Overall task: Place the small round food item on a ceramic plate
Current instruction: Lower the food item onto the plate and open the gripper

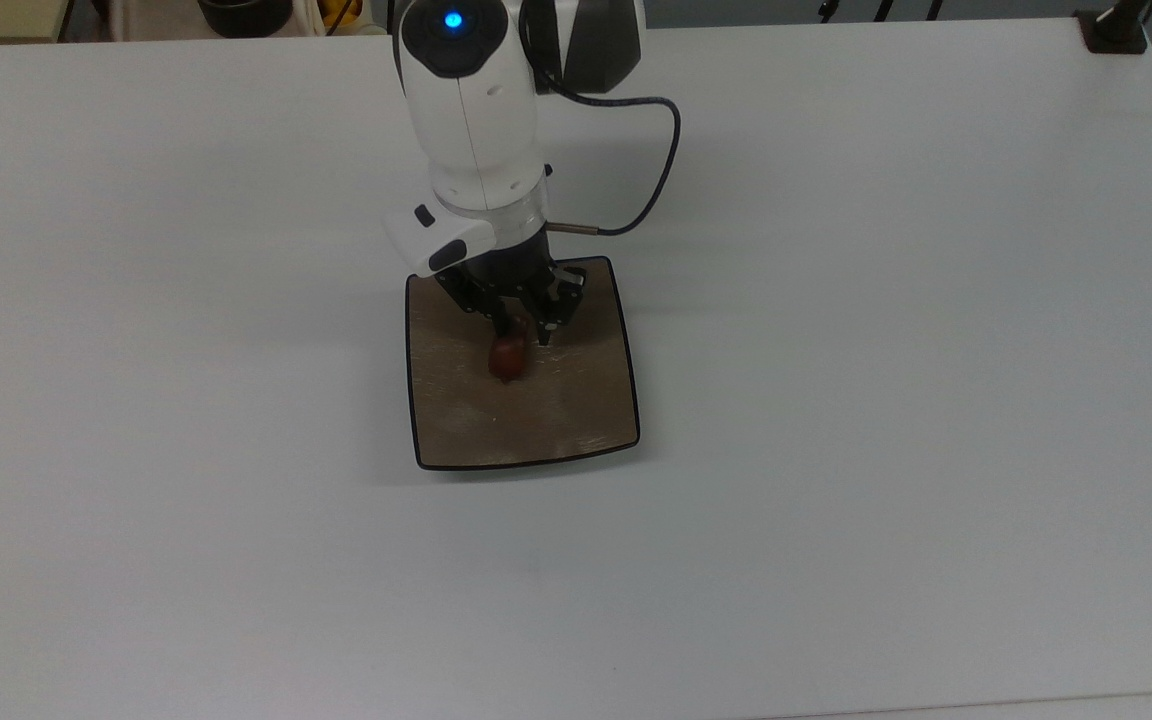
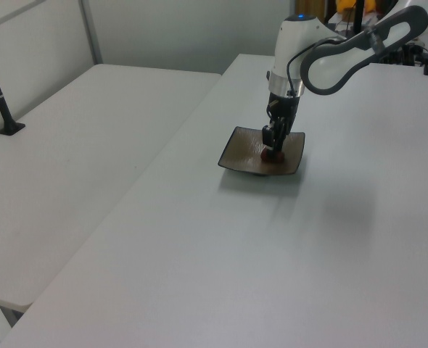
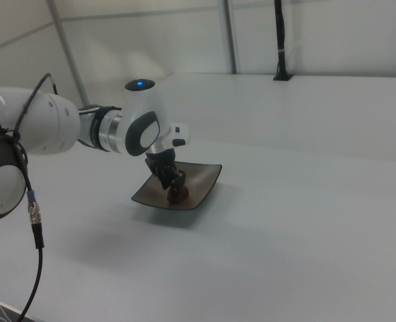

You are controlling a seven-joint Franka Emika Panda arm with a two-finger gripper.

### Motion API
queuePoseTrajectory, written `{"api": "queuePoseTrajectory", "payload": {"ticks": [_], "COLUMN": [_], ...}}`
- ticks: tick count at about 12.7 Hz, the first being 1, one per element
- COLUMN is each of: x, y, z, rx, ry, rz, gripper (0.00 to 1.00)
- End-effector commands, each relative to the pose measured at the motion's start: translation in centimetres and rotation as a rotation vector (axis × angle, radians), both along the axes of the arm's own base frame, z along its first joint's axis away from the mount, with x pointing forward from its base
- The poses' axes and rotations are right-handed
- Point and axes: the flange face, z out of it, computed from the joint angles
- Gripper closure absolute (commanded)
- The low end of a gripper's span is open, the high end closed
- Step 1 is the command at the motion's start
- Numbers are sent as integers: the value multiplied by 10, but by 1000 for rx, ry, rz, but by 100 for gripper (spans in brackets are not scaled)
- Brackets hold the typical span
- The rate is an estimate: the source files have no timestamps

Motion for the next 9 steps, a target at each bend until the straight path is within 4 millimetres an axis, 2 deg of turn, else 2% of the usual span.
{"api": "queuePoseTrajectory", "payload": {"ticks": [1, 5, 7, 9], "x": [12, 13, 5, -19], "y": [-1, -8, -11, -11], "z": [15, 27, 46, 79], "rx": [18, 12, -13, -52], "ry": [-31, -20, 45, 129], "rz": [-43, -47, -22, 86], "gripper": [0, 0, 0, 0]}}
